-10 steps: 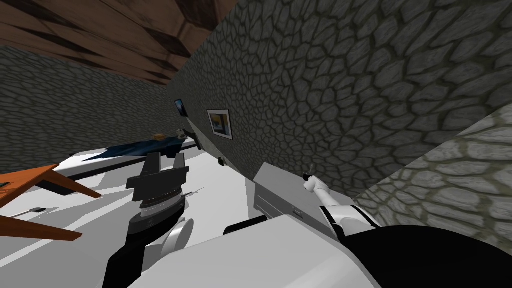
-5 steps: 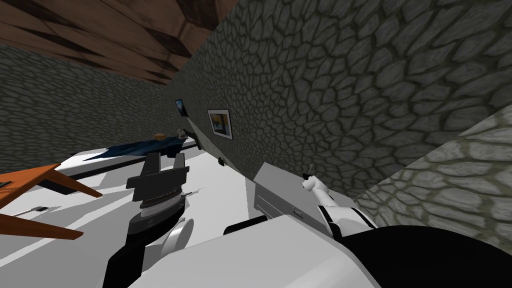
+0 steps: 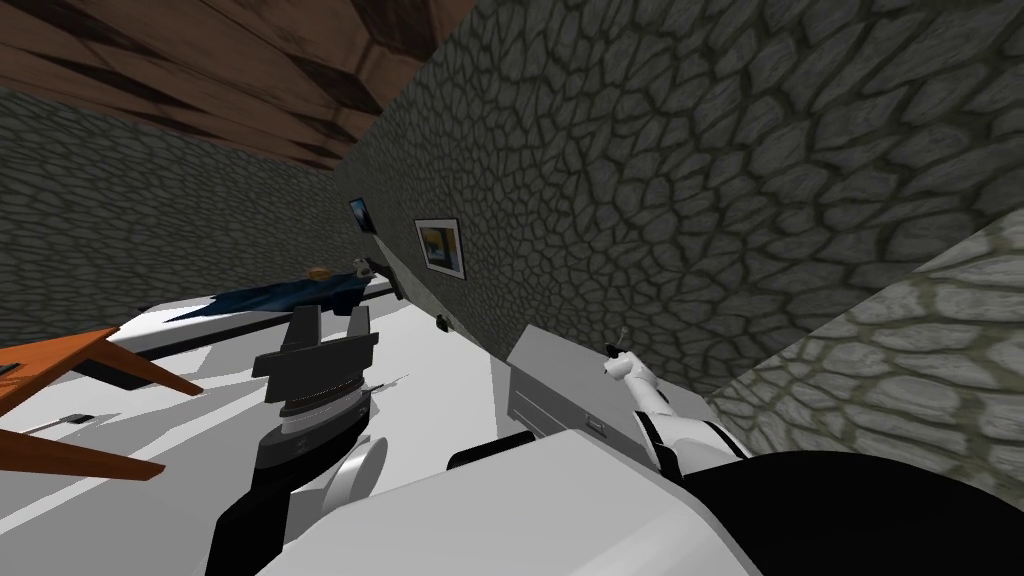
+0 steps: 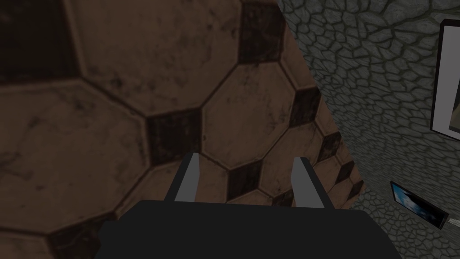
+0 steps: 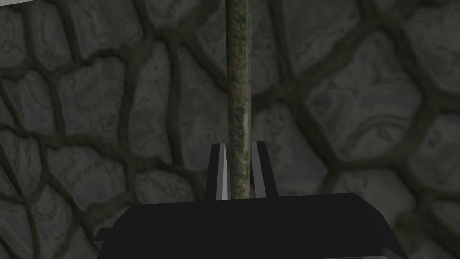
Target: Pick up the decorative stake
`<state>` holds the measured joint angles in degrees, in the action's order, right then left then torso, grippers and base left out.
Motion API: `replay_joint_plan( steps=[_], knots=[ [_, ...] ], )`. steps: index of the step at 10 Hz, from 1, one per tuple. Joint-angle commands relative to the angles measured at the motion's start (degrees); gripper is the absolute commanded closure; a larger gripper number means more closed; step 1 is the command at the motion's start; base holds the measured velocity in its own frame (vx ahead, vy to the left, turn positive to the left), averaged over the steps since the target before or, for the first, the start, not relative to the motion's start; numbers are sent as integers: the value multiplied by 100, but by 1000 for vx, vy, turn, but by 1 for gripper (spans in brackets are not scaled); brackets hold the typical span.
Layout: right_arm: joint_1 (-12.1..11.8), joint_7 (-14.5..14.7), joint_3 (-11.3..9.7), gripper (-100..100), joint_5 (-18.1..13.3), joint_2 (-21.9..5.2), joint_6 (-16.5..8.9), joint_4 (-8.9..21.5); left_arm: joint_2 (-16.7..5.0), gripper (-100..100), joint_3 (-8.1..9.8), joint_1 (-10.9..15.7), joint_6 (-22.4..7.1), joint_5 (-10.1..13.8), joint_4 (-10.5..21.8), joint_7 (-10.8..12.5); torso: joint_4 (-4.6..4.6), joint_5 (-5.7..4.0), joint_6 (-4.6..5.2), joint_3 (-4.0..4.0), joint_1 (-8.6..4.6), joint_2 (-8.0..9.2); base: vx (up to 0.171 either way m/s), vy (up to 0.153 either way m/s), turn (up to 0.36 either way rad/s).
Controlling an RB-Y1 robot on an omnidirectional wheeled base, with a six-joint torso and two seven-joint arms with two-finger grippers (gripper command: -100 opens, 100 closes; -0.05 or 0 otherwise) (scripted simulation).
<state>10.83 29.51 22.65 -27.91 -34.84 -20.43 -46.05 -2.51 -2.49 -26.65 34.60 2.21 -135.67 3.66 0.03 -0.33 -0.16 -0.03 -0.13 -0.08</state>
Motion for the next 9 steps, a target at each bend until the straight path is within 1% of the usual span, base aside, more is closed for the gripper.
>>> replay_joint_plan(
  steps=[1,2,4,5,6,8,9],
  knots=[
    [60,286,286,100,94,112,44,-47,0,0,0,0,0,0,0,0,0,0,0,0,0,0,-7,-1,42],
    [60,451,460,100,94,112,44,-47,0,0,0,0,0,0,0,0,0,5,4,-1,0,-2,-1,2,13],
    [60,789,462,100,94,112,44,-47,0,0,0,0,0,0,0,0,-3,7,13,-1,-1,0,2,-1,-13],
    [60,820,462,100,94,112,44,-47,0,0,0,0,0,0,0,0,-4,7,9,-2,-1,-1,0,0,0],
    [113,1050,751,100,316,380,88,-258,0,0,0,0,0,0,0,0,-5,8,7,-4,1,-3,-6,-5,20],
    [113,1367,1076,100,316,380,88,-258,0,0,0,0,0,0,0,0,-6,10,3,-7,5,-7,-3,-1,21],
    [113,1538,1086,100,316,380,88,-258,0,0,0,0,0,0,0,0,-7,12,11,-6,4,-5,1,0,-20]
  ],
)
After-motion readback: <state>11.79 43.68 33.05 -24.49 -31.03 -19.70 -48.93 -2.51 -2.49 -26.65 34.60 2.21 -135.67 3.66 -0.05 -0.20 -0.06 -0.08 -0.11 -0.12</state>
